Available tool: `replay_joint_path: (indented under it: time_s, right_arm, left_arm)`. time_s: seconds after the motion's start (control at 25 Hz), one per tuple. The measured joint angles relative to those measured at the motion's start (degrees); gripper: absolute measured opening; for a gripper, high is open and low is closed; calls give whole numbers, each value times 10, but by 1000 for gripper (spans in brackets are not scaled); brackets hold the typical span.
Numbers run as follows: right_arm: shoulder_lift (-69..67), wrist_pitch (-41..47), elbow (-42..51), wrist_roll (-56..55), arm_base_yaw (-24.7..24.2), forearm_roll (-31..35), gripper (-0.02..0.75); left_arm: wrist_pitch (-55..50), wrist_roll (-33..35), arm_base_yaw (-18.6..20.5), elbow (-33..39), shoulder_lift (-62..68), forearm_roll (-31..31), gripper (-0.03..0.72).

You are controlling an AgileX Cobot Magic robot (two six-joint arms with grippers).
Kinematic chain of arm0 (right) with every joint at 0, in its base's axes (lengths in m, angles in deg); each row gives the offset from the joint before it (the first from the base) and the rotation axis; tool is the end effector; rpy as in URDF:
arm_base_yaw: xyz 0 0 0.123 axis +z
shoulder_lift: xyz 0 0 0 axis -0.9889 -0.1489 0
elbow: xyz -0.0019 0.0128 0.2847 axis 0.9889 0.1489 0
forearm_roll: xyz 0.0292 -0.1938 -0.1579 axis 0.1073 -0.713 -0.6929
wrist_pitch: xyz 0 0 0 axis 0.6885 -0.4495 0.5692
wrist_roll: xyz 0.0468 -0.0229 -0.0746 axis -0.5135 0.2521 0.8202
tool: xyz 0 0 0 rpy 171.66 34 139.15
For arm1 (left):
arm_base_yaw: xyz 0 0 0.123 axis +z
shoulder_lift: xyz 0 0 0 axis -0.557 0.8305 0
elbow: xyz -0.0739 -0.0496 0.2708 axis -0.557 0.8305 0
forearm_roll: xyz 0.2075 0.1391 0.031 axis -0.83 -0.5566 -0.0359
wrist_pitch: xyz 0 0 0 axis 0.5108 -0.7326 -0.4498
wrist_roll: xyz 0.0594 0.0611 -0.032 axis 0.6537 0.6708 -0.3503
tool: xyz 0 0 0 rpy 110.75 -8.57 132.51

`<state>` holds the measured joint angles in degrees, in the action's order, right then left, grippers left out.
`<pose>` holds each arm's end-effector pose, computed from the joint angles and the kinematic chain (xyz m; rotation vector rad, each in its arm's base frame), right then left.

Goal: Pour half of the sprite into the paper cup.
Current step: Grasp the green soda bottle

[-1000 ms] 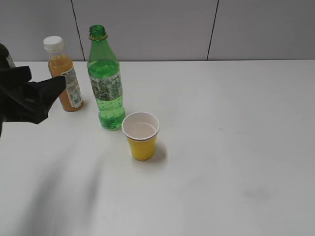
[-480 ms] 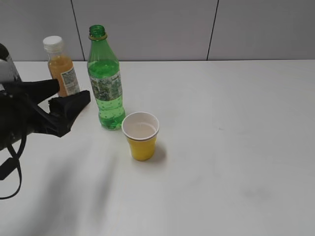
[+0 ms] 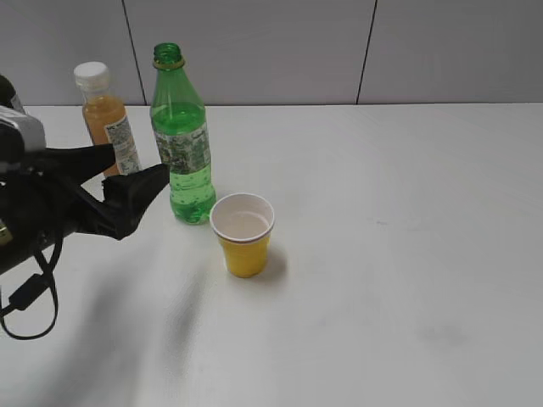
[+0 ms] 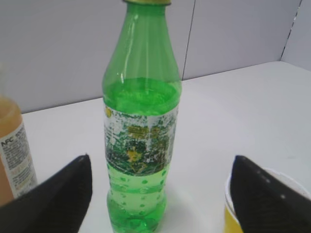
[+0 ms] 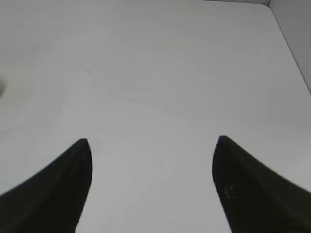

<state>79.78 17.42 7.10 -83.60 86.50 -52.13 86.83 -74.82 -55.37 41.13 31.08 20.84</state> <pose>0.0089 0.0009 0.2621 -0.0886 2.0086 0.0563 0.2379 -0.1027 0.1584 0.3681 1.6997 -0.3746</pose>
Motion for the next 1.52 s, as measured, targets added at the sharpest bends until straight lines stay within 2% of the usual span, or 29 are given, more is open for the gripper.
replay_joint_path:
  time_s: [0.88,1.52]
  right_arm:
    - [0,0,0,0,0,0,582]
    - [0,0,0,0,0,0,582]
  left_arm:
    - [-13,1,0,-144,134,-1,686]
    - [-22,1,0,-220,208,-7,686]
